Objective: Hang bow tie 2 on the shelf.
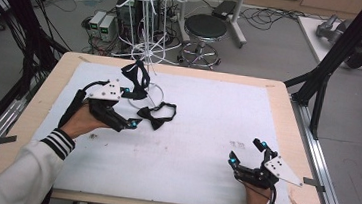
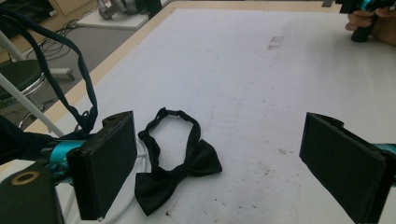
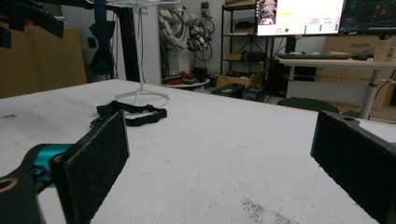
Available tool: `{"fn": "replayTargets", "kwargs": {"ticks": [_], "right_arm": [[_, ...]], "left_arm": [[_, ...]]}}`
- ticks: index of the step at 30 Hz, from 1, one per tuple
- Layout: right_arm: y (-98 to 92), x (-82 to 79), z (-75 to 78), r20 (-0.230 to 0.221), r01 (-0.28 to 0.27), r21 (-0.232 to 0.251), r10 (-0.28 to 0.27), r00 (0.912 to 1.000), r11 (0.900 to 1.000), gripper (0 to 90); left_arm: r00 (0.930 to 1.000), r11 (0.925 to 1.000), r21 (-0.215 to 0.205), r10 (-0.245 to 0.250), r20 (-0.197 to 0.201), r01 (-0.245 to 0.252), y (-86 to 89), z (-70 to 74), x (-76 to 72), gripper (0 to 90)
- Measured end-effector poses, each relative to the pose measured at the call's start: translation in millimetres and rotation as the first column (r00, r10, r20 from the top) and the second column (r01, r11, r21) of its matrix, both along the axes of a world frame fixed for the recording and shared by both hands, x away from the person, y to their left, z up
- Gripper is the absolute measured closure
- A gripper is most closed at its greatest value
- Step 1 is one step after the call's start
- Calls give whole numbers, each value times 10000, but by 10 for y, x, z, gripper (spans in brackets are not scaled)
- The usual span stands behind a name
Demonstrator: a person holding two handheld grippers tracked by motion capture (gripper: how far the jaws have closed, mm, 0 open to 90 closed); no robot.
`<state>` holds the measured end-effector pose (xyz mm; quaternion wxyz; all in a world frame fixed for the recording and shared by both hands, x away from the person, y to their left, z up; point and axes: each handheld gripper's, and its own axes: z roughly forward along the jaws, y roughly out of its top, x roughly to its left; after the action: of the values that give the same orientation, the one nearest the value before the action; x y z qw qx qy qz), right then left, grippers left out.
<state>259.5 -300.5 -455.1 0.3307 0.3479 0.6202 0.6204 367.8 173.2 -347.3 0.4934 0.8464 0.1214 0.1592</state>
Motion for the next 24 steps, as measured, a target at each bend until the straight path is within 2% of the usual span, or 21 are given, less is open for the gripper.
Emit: {"fn": "replayTargets", "kwargs": {"ticks": [9, 11, 12, 20, 24], "right_arm": [[-2, 0, 0, 65, 1, -2, -1, 10000, 10000, 36], [3, -8, -2, -36, -9, 54, 9, 10000, 10000, 36], [-3, 2, -1, 96, -11, 4, 11, 10000, 10000, 35], [-3, 2, -2, 92, -12, 6, 12, 10000, 10000, 36], [3, -9, -2, -32, -6, 49, 6, 10000, 10000, 36]], "left_arm": [[10000, 9961, 884, -34, -83, 41, -147, -107, 101, 117], [9999, 9944, 1052, -102, -87, 111, -183, -128, 119, 120], [9999, 9940, 1086, -114, -72, 121, -199, -137, 131, 120], [9996, 9876, 1548, -250, -151, 270, -279, -188, 229, 125], [9985, 9821, 1808, -492, -257, 531, -309, -243, 253, 171]]}}
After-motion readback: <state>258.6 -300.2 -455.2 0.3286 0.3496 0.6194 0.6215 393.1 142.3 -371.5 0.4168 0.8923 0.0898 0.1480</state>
